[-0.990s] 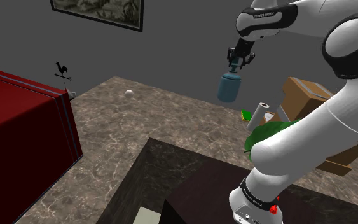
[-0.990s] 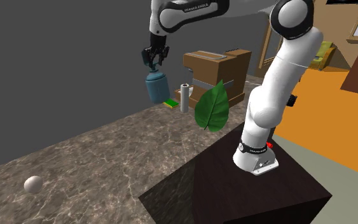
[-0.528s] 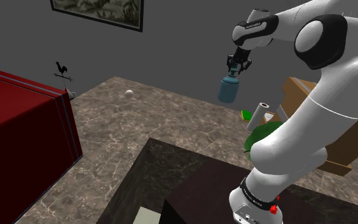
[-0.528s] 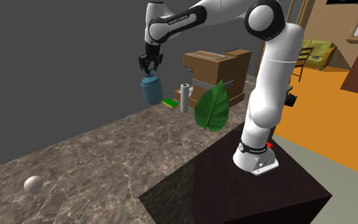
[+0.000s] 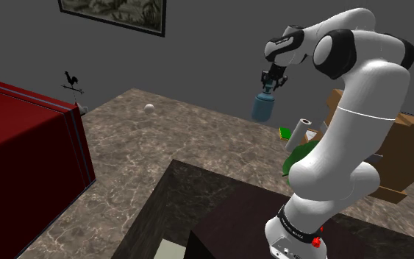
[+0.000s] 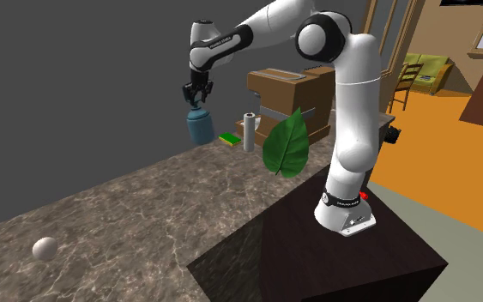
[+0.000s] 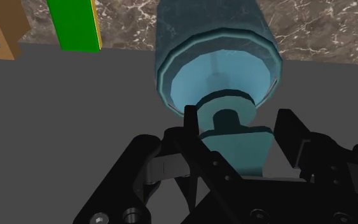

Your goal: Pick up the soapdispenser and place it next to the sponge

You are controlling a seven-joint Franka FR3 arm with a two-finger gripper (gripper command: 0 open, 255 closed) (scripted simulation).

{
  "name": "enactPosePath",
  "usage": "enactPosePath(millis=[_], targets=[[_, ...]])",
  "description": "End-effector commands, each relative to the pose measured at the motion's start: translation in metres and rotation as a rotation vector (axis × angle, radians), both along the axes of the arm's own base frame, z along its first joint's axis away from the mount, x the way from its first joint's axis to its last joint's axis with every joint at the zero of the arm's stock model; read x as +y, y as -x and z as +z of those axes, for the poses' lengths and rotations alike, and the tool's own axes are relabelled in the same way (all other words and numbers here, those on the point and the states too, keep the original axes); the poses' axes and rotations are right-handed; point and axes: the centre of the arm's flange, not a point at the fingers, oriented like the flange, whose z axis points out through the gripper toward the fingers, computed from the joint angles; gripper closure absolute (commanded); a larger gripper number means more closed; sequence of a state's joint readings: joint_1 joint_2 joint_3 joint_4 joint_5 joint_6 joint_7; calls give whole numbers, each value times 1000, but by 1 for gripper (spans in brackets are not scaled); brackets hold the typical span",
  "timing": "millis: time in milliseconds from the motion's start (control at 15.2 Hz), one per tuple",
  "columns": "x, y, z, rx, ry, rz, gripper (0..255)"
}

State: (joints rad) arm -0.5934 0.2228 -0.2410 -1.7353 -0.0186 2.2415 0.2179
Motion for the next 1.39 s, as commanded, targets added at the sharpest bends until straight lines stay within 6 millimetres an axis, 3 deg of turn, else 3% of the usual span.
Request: enactPosePath(millis=[0,858,1320], targets=[[-3,-2,-10,-2,2,1,255],[-3,-2,-78,-2,2,1,255],[-3,-2,-78,-2,2,1,255]])
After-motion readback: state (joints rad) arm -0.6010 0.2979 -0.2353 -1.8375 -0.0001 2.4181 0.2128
